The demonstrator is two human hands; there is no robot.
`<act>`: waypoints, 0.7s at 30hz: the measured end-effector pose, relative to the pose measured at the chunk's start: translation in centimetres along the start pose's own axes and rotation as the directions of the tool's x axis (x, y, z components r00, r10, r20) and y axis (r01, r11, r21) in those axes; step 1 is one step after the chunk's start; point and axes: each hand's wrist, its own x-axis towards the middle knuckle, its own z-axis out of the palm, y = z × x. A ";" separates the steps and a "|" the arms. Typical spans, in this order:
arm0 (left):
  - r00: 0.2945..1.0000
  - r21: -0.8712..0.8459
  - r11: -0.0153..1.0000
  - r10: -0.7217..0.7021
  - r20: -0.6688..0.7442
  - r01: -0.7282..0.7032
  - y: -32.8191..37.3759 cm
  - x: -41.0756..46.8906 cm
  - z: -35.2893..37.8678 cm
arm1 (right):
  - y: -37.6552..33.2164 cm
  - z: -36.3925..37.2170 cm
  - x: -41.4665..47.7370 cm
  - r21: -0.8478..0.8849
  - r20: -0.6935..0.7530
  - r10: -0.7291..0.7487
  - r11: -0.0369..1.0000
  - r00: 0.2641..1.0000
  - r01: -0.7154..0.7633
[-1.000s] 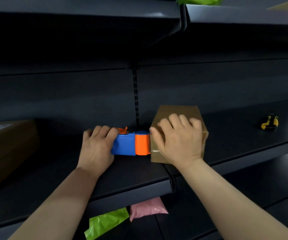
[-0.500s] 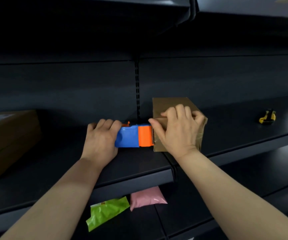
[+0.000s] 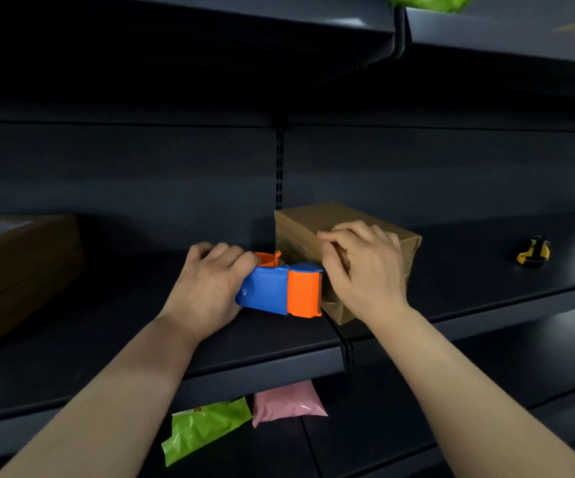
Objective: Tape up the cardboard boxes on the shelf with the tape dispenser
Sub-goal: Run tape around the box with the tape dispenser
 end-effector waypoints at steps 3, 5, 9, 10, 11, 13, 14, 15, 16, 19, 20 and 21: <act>1.000 0.013 1.000 0.012 0.006 -0.013 -0.4 -0.3 -0.2 | 0.3 0.2 -0.1 -0.032 -0.040 0.014 0.999 0.999 -0.015; 0.998 0.066 0.996 -0.054 0.027 0.052 -1.5 -0.7 -0.2 | 0.5 0.0 -0.1 -0.031 -0.049 0.016 0.999 0.999 -0.018; 0.974 0.151 0.969 -0.210 0.081 0.196 -2.7 -1.0 -0.3 | 0.9 -0.4 0.0 0.051 -0.003 0.048 0.998 0.999 -0.048; 0.974 0.160 0.968 -0.210 0.085 0.195 -2.6 -1.0 -0.3 | 1.1 -0.5 0.0 0.059 0.021 0.053 0.997 0.998 -0.054; 0.975 0.167 0.968 -0.203 0.085 0.187 -2.5 -0.9 -0.3 | 1.3 -0.7 0.0 0.060 0.049 0.055 0.997 0.997 -0.058; 0.977 0.177 0.969 -0.193 0.089 0.175 -2.4 -0.8 -0.4 | 1.7 -1.3 0.0 0.060 0.112 0.042 0.997 0.993 -0.049; 0.977 0.182 0.968 -0.193 0.092 0.174 -2.3 -0.8 -0.6 | 1.8 -1.7 0.0 0.060 0.155 0.033 0.997 0.987 -0.042; 0.976 0.191 0.965 -0.197 0.091 0.177 -2.2 -0.7 -0.7 | 2.0 -2.1 0.0 0.054 0.211 0.024 0.998 0.977 -0.036; 0.976 0.204 0.962 -0.201 0.088 0.180 -2.1 -0.6 -0.9 | 2.1 -2.5 0.1 0.041 0.275 0.017 0.999 0.961 -0.029; 0.976 0.270 0.948 -0.200 0.084 0.171 -1.7 -0.4 -1.5 | 2.4 -3.6 0.2 -0.002 0.419 -0.010 1.000 0.908 0.012; 0.979 0.286 0.944 -0.191 0.074 0.163 -1.6 -0.5 -1.7 | 2.3 -3.7 0.3 -0.018 0.442 -0.013 1.000 0.897 0.023; 0.982 0.299 0.942 -0.179 0.059 0.154 -1.5 -0.6 -2.0 | 2.3 -3.8 0.4 -0.033 0.460 -0.009 0.999 0.888 0.027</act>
